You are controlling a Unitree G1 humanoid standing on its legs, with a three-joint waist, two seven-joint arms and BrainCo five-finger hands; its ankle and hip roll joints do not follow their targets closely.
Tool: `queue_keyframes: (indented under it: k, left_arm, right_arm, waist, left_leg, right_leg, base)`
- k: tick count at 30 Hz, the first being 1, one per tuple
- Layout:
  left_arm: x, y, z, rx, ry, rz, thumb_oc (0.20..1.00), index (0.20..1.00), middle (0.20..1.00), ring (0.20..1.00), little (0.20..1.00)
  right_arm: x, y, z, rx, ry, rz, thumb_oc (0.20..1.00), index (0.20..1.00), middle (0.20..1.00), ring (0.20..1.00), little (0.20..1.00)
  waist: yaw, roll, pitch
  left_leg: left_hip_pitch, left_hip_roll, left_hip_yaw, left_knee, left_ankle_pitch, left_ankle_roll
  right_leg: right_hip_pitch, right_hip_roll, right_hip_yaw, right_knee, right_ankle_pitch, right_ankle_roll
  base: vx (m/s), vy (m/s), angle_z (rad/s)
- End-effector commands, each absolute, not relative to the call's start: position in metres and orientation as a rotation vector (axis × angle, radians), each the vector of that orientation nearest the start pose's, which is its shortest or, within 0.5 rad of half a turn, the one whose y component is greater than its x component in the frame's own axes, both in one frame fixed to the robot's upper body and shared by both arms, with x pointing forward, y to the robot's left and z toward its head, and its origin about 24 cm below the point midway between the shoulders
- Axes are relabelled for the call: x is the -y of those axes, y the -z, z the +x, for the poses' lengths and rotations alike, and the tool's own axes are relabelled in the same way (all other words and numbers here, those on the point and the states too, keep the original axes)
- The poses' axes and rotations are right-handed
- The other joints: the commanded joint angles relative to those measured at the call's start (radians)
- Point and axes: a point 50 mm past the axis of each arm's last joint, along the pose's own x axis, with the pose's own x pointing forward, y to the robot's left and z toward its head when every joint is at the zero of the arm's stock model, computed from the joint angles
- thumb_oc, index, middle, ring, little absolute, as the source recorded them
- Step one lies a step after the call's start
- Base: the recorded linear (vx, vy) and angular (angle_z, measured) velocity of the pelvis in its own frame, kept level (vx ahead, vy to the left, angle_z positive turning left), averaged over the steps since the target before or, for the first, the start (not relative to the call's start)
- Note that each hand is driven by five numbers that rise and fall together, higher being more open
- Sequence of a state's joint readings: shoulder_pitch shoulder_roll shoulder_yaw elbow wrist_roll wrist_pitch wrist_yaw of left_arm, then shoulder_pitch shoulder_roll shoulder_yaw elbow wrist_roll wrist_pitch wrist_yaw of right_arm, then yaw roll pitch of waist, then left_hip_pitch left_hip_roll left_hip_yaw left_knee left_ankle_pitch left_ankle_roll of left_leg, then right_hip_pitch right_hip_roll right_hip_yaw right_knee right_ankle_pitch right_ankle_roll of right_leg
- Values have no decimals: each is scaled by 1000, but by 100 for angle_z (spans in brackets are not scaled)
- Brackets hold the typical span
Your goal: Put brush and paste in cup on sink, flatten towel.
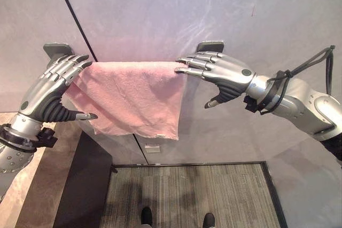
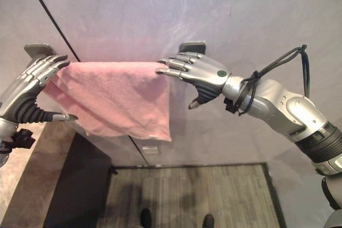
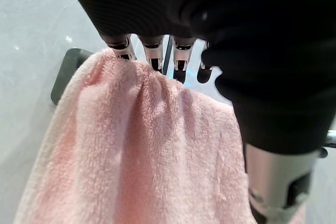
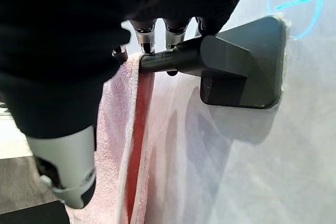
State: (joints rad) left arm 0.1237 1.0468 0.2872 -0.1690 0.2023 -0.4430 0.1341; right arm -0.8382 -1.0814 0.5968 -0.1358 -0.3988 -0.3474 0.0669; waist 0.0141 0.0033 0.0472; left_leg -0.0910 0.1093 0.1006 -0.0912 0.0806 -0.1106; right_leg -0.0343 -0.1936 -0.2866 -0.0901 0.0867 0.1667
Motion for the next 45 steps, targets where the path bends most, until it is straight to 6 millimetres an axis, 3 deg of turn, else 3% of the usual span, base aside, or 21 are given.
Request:
queue_keyframes:
  k: [1, 8, 15, 20, 34, 45]
  left_arm:
    - [-316, -211, 215, 503, -127, 1214, 1000, 1000, 1000, 1000, 1000]
    - [-328, -207, 210, 471, -186, 1165, 1000, 1000, 1000, 1000, 1000]
    - [-340, -189, 208, 439, -260, 889, 1000, 1000, 1000, 1000, 1000]
    - [-347, -176, 209, 401, -305, 789, 1000, 1000, 1000, 1000, 1000]
    - [-335, -162, 215, 418, -284, 666, 1000, 1000, 1000, 1000, 1000]
    - [-331, -151, 217, 398, -277, 588, 1000, 1000, 1000, 1000, 1000]
  right_arm:
    - [181, -227, 308, 597, -531, -1801, 1000, 1000, 1000, 1000, 1000]
    - [189, -225, 307, 565, -517, -1805, 1000, 1000, 1000, 1000, 1000]
    - [197, -219, 307, 524, -509, -1810, 1000, 1000, 1000, 1000, 1000]
    - [202, -214, 310, 483, -498, -1834, 1000, 1000, 1000, 1000, 1000]
    - [223, -200, 320, 357, -439, -1838, 1000, 1000, 1000, 1000, 1000]
    - [265, -186, 337, 99, -358, -1952, 1000, 1000, 1000, 1000, 1000]
  waist:
    - [17, -39, 36]
    - [16, -38, 39]
    - [14, -37, 39]
    - [8, -36, 37]
    - [3, -37, 19]
    - [14, -41, -1]
  left_leg:
    - [0, 21, 7, 4, 3, -14]
    - [-3, 16, 4, 4, 4, -13]
    - [-4, 10, 2, 4, 1, -8]
    - [-2, 9, 3, 4, -1, -6]
    - [14, 9, 5, 4, -6, -5]
    - [21, 9, 4, 4, -4, -10]
  right_leg:
    - [36, -70, -7, 3, 32, 59]
    - [35, -73, -8, 3, 36, 60]
    - [39, -76, -12, 3, 37, 59]
    - [39, -78, -9, 3, 39, 58]
    - [57, -78, -10, 3, 37, 56]
    - [66, -80, -11, 3, 34, 53]
  base:
    - [0, 0, 0]
    - [0, 0, 0]
    - [2, 3, 1]
    - [0, 0, 0]
    - [0, 0, 0]
    - [-3, -2, 2]
